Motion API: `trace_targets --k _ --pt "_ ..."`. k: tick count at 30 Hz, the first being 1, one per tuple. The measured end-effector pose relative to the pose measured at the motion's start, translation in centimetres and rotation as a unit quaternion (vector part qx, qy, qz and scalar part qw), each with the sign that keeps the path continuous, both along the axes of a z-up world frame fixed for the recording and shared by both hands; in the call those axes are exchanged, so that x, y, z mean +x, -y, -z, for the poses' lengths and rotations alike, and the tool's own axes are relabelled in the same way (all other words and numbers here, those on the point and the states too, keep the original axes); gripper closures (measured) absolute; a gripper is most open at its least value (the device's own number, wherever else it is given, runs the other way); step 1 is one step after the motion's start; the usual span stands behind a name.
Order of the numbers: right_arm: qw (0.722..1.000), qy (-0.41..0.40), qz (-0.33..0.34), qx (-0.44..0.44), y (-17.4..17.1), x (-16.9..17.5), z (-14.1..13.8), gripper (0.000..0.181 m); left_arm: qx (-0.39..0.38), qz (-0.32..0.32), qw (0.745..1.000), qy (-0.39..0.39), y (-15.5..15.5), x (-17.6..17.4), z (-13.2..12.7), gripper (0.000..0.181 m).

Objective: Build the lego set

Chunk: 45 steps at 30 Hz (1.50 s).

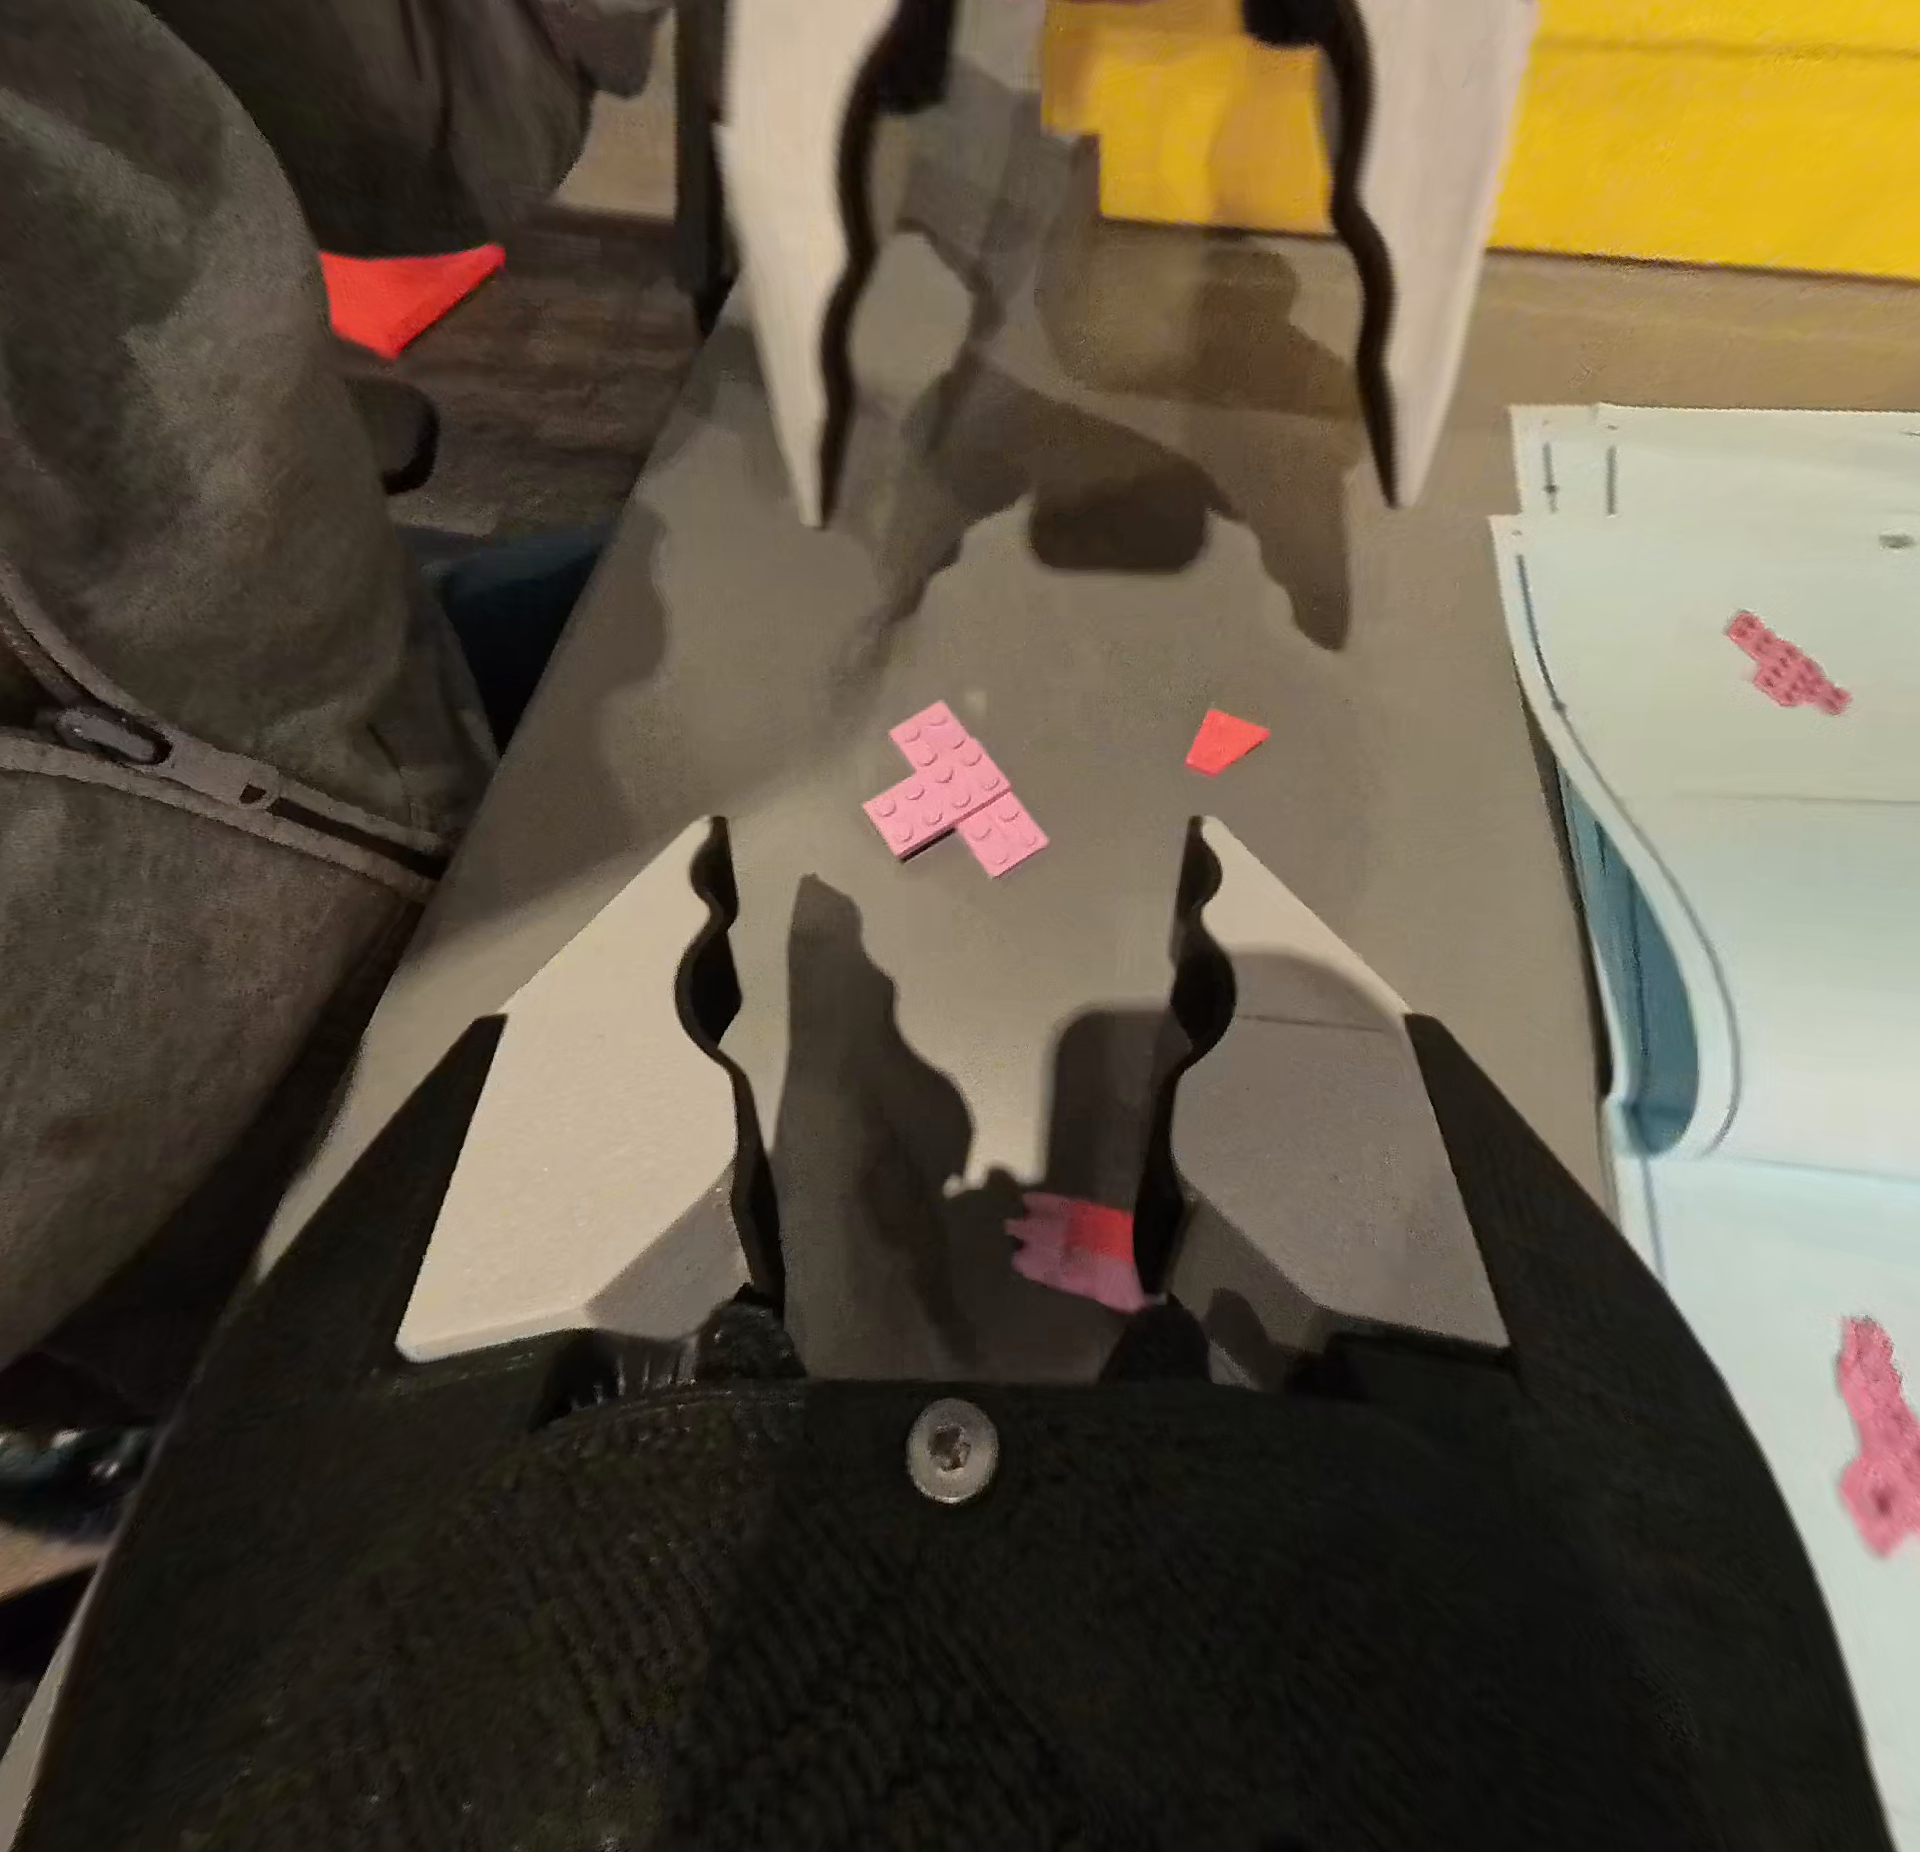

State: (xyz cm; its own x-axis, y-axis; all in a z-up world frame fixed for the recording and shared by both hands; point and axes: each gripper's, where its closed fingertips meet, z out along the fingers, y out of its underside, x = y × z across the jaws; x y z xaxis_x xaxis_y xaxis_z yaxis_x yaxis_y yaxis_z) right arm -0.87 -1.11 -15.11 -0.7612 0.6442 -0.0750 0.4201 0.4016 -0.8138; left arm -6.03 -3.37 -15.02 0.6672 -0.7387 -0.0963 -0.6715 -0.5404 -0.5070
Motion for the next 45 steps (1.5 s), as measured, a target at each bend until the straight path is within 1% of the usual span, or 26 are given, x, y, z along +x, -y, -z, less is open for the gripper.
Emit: trace_targets --k 2,4,7,9,11,13,17,20,22,25,27,29,30,32,34,36,38,41,44,45 --pt "0.999 0.033 -0.033 0.018 0.2 -1.2 0.1 0.091 0.047 -0.050 0.996 0.059 0.8 0.9 -1.2 0.070" --pt "0.995 0.063 -0.075 0.037 0.6 -2.3 0.5 0.089 0.091 -0.097 0.985 0.106 1.6 1.5 -1.9 0.082" --pt "0.988 0.078 -0.117 0.055 1.3 -4.2 1.3 0.087 0.139 -0.161 0.966 0.144 2.7 1.4 -1.8 0.092" --pt "0.984 0.101 -0.132 0.065 1.5 -4.7 2.1 0.087 0.155 -0.188 0.954 0.176 3.4 1.6 -1.7 0.096" --pt "0.980 0.123 -0.138 0.069 1.3 -4.6 2.9 0.089 0.163 -0.208 0.944 0.197 4.1 1.6 -1.3 0.098" --pt "0.980 0.134 -0.136 0.055 1.3 -4.3 2.9 0.094 0.163 -0.219 0.941 0.202 4.7 1.4 -0.7 0.098" --pt "0.979 0.163 -0.119 0.036 0.8 -2.5 2.7 0.099 0.160 -0.226 0.939 0.205 5.1 1.2 0.2 0.101" --pt "0.980 0.168 -0.104 0.017 0.7 -0.8 2.6 0.102 0.157 -0.224 0.943 0.190 5.3 1.0 0.9 0.102" --pt "0.988 0.136 -0.076 0.013 0.5 -0.7 2.2 0.105 0.162 -0.227 0.941 0.191 5.3 0.9 0.9 0.106" --pt "0.998 0.065 0.001 -0.010 0.5 -1.2 0.8 0.111 0.178 -0.236 0.931 0.216 4.9 1.2 0.3 0.114" --pt "0.998 0.019 0.062 -0.013 0.4 -1.6 0.2 0.114 0.187 -0.244 0.924 0.227 4.4 1.4 0.0 0.115" --pt "0.994 -0.039 0.104 0.000 0.5 -1.7 -0.1 0.114 0.191 -0.252 0.920 0.233 3.9 1.5 0.0 0.116" --pt "0.990 -0.072 0.121 0.014 0.4 -1.8 -0.3 0.117 0.191 -0.258 0.918 0.234 3.7 1.5 0.0 0.118" --pt "0.984 -0.105 0.139 0.029 0.3 -1.7 -0.4 0.120 0.186 -0.269 0.916 0.235 3.2 1.7 0.1 0.126" --pt "0.983 -0.116 0.141 0.022 0.4 -1.8 -0.5 0.121 0.163 -0.289 0.916 0.226 2.7 1.7 1.0 0.135" --pt "0.985 -0.101 0.139 0.018 0.2 -2.0 -0.4 0.120 0.132 -0.287 0.924 0.215 2.4 2.3 2.0 0.135" --pt "0.984 -0.108 0.140 0.014 -0.1 -2.3 -1.1 0.121 0.117 -0.282 0.931 0.201 2.2 2.9 2.6 0.135" --pt "0.980 -0.127 0.155 -0.002 -0.5 -2.4 -2.0 0.125 0.106 -0.278 0.936 0.185 1.7 3.6 3.2 0.149" --pt "0.977 -0.131 0.168 0.003 -1.2 -2.3 -1.6 0.128 0.096 -0.279 0.939 0.176 1.2 4.0 3.6 0.148" --pt "0.977 -0.131 0.170 0.010 -1.5 -2.3 -1.5 0.128 0.095 -0.283 0.939 0.170 1.1 3.9 3.7 0.145"
